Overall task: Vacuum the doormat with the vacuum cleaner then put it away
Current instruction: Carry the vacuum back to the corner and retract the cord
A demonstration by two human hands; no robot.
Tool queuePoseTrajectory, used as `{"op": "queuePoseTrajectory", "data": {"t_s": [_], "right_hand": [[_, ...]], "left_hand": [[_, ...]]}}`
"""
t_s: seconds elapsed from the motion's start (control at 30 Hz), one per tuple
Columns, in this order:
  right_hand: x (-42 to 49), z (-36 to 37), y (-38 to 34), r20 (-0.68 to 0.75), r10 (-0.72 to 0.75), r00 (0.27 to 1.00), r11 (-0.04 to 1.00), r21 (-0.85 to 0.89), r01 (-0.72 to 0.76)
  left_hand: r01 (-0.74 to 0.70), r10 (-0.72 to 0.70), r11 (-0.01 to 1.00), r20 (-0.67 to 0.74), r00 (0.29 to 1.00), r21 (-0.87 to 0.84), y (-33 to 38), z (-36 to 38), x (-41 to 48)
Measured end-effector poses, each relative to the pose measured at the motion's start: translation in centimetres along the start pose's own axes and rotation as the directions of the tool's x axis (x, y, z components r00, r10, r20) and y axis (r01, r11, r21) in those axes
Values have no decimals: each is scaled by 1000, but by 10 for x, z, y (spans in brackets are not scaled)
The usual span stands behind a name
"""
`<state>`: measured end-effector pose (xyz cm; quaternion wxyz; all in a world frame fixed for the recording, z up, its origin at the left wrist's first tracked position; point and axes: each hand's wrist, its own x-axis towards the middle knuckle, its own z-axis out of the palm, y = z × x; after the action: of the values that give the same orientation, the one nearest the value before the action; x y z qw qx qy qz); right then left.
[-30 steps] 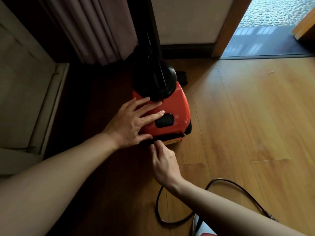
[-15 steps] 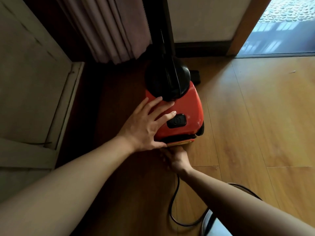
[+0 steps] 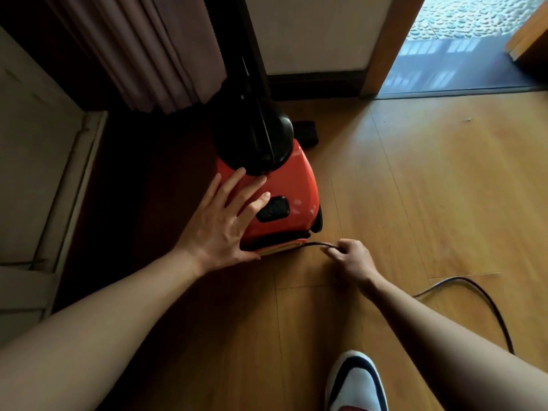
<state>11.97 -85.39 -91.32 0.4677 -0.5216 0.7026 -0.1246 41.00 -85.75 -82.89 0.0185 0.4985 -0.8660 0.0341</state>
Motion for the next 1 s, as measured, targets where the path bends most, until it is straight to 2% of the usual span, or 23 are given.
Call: {"op": "queuePoseTrajectory", "data": {"t_s": [0.13, 0.23, 0.33, 0.5, 0.8, 1.0], "right_hand": [[-11, -31, -2, 116, 33, 993, 953, 297, -67], [-20, -36, -20, 177, 18, 984, 810, 574, -118], [-30, -35, -37, 216, -44, 975, 705, 698, -123], [-42, -31, -50, 204, -101, 974, 682, 727, -81], [-66, 0, -80, 171, -280, 945, 791, 599, 126], [-82, 33, -91, 198, -318, 927, 824, 541, 167]], "left_hand": [[-2, 2, 1000, -4, 1000, 6, 0, 1, 1], [-5, 5, 1000, -19, 1000, -1, 1, 1, 1], [-8, 8, 1000, -22, 1000, 8, 1, 1, 2], [7, -7, 1000, -8, 1000, 6, 2, 1, 3], [9, -10, 1000, 31, 999, 19, 1, -5, 2], [-73, 71, 997, 129, 989, 12, -24, -21, 0]]}}
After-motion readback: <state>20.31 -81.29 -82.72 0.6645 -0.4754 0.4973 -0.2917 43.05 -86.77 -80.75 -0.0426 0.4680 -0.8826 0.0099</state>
